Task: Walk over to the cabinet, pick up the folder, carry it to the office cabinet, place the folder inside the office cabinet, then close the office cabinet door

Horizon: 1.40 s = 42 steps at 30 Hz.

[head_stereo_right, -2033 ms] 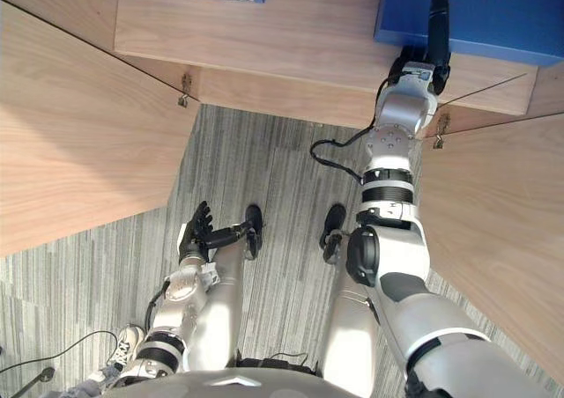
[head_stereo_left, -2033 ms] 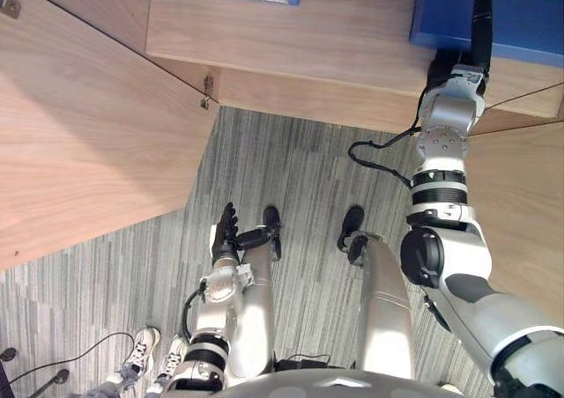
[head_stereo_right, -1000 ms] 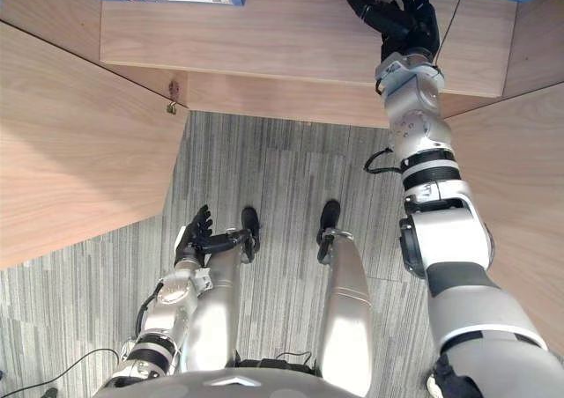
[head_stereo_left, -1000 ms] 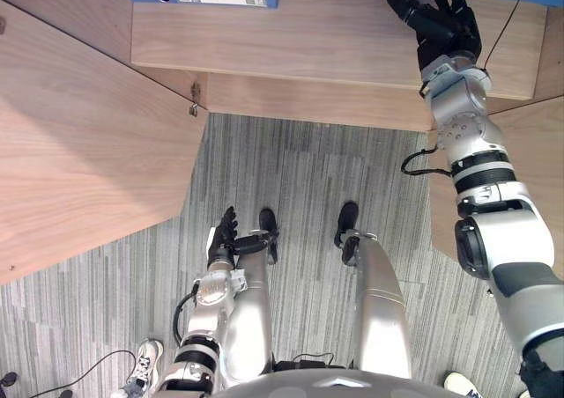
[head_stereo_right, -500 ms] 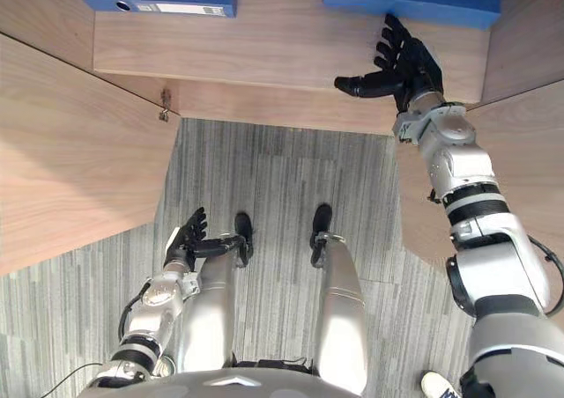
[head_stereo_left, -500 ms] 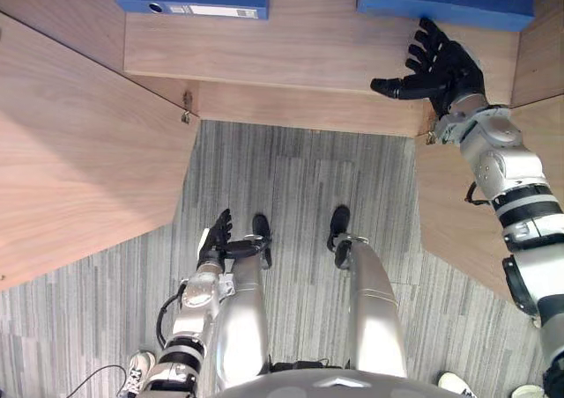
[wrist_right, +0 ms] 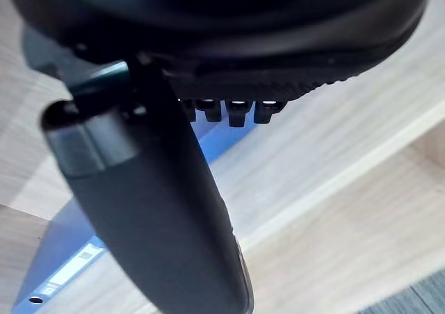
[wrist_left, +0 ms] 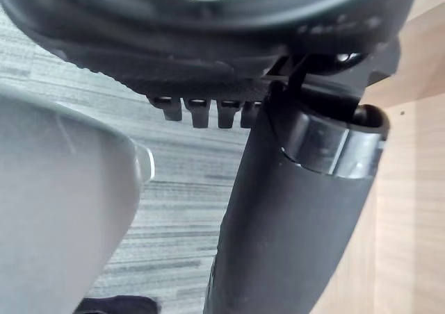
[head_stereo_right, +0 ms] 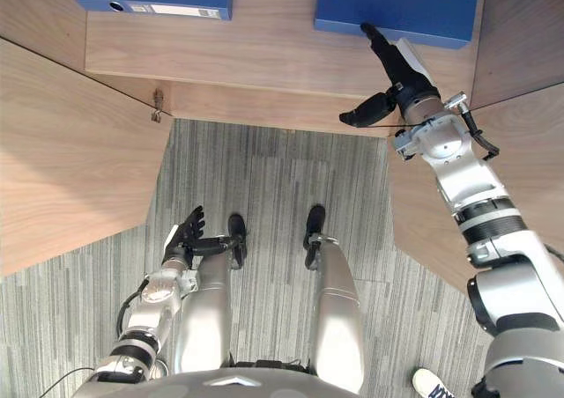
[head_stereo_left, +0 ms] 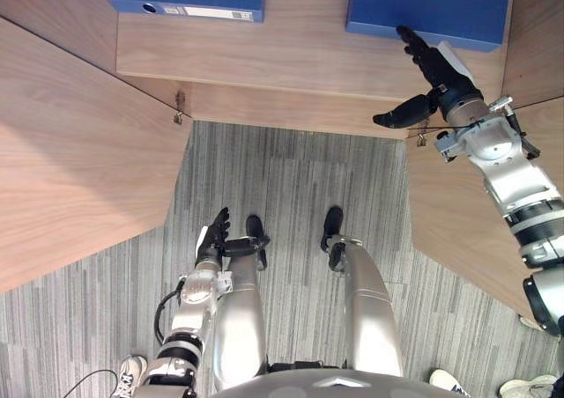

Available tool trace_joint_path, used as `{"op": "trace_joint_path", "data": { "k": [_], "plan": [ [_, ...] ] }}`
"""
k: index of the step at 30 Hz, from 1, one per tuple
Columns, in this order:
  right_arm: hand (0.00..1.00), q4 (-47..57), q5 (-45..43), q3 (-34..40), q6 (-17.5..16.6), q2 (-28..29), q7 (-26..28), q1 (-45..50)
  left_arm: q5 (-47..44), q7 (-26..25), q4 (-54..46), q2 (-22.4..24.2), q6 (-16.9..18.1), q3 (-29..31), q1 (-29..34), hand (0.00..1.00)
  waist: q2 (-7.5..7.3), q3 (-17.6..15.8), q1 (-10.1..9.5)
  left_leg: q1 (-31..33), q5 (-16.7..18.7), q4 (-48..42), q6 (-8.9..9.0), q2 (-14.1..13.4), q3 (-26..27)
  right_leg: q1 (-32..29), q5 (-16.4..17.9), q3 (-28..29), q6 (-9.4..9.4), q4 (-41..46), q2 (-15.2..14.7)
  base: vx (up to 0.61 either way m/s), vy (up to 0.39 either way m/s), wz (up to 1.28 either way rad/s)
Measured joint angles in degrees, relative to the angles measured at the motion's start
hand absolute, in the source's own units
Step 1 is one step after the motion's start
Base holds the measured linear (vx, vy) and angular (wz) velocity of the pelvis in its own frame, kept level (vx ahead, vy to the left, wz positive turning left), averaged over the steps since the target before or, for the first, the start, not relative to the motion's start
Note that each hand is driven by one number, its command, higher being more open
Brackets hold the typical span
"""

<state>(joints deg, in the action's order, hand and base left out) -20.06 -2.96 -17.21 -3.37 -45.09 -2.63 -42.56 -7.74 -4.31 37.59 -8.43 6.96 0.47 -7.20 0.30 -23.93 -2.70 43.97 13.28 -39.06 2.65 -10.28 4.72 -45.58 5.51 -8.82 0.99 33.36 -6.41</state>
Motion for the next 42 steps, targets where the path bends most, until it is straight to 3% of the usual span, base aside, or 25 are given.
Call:
{"op": "trace_joint_path", "data": {
  "k": [9, 17, 33, 42],
  "plan": [
    [0.00, 3.5, 16.8, 7.2, 0.7, 10.8, -8.7, 0.8, 1.7, -3.2, 0.0, 2.8, -0.1, 1.3, -3.0, 1.00, -0.09, 0.0, -0.05, 0.3, 0.0, 0.5, 0.01, 0.1, 0.3, -0.6, -0.1, 0.2, 0.01, -0.2, 0.0, 0.00, 0.000, 0.00],
    [0.00, 0.9, 21.0, 9.0, 4.1, 16.2, -12.3, -2.7, 1.7, -6.0, 0.1, 4.6, -0.2, 3.4, -4.0, 1.00, -0.10, 0.0, -0.07, 2.6, 0.0, -0.2, 0.01, 0.3, -0.1, -2.9, -0.1, 0.2, 0.00, 0.4, -0.3, 0.00, 0.004, 0.01],
    [0.00, -18.5, 20.8, 13.1, 8.6, 16.8, -15.5, -15.5, 0.7, -9.0, 3.4, 6.2, -0.2, 5.6, -7.5, 1.00, -0.02, -0.1, -0.39, 7.6, -0.7, 0.0, -0.28, 1.8, -2.1, -6.3, -0.2, -1.7, 0.13, -0.1, -1.8, 0.00, 0.016, 0.07],
    [0.00, -22.9, 20.8, 13.9, 9.4, 16.9, -16.9, -20.0, -0.7, -9.8, 3.3, 6.5, -0.2, 5.6, -8.4, 1.00, 0.18, -0.2, -0.08, 9.1, -1.7, 0.7, -0.67, 2.6, -2.1, -7.5, -1.4, -1.7, 0.21, -0.9, -2.4, 0.00, 0.004, 0.02]
  ]
}}
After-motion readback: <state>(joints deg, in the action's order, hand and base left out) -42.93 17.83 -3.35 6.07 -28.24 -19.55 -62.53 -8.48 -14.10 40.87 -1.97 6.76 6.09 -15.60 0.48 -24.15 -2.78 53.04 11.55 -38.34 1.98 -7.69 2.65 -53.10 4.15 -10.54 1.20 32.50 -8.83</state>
